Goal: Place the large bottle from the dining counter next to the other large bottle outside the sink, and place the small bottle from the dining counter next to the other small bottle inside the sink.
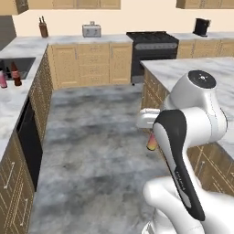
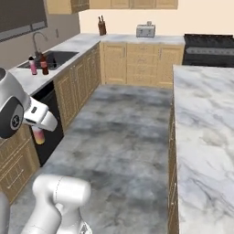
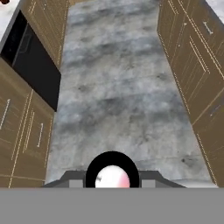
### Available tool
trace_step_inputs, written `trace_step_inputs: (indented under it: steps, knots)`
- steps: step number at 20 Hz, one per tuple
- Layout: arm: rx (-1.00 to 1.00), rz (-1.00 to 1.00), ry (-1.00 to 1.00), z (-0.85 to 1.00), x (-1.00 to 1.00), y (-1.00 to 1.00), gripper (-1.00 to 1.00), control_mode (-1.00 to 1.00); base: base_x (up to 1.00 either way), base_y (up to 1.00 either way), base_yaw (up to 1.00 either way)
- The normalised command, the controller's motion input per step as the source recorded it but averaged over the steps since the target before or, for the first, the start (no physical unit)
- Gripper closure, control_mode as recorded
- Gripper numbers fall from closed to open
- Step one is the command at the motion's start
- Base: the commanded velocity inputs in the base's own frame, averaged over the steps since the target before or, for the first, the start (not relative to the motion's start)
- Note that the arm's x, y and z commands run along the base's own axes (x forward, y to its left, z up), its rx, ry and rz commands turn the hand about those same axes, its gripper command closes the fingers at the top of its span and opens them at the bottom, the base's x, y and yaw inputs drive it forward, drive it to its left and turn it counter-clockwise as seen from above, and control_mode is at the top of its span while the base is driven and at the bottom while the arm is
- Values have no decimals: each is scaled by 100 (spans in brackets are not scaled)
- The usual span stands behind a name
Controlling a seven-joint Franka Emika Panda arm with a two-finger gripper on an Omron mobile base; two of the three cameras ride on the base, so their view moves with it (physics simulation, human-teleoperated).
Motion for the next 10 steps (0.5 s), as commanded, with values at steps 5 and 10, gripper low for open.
trace_step_inputs:
  steps: [5, 10]
  knots:
    - [0, 0, 0, 0, 0, 0, 100, 100, 100, 0, 15]
    - [0, 0, 0, 0, 0, 0, 100, 100, 100, -1, 20]
